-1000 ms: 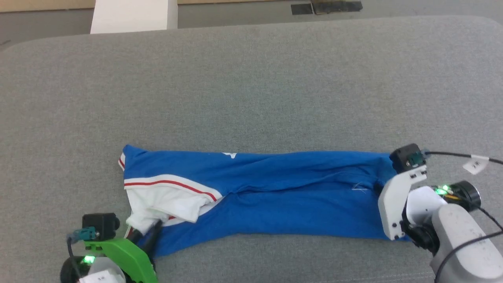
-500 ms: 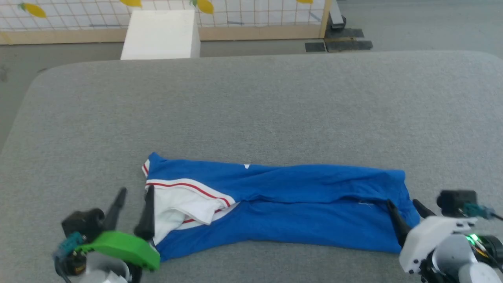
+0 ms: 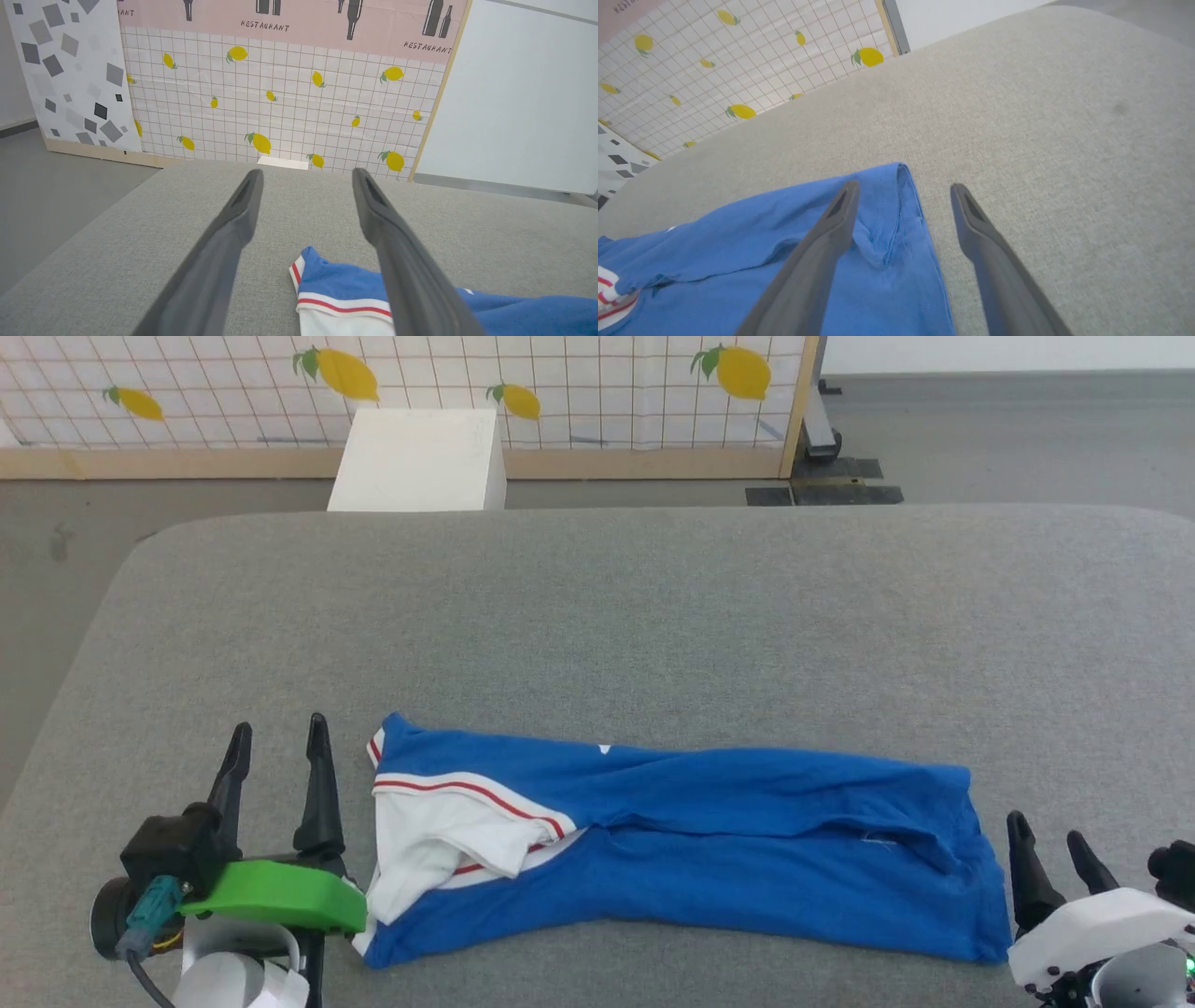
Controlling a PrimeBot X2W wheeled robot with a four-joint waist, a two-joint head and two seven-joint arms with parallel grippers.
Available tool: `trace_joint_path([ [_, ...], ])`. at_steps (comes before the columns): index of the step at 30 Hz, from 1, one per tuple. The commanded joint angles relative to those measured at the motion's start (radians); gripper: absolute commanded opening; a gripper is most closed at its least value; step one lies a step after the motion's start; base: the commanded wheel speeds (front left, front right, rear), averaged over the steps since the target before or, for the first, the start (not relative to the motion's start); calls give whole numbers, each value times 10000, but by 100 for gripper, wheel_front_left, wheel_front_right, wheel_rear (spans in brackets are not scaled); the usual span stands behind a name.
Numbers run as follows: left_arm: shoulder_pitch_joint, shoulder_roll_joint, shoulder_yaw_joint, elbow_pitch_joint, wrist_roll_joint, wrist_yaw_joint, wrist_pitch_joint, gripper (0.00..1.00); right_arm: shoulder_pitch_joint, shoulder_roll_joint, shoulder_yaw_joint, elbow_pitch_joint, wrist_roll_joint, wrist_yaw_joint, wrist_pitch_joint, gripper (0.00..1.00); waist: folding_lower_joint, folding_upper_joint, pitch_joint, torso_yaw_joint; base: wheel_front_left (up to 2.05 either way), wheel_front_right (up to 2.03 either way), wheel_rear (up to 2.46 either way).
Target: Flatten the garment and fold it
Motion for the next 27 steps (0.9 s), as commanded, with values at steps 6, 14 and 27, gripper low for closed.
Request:
trace_joint_path([
  [6,23,-687,678,258,865,-539,-44,100,-1309,19,-356,2213,104,-13,801,100,1,-1,-138,-58,0,0,0],
  [14,2,-1028,1029,489,1206,-945,-45,100,-2678,19,-406,4096,-769,-13,2337,100,1,-1,-28,-25,0,0,0],
  [27,-313,-1201,1321,598,1488,-1222,-45,100,-4017,20,-384,5824,-2029,-13,4921,77,1,-1,488,68,0,0,0],
])
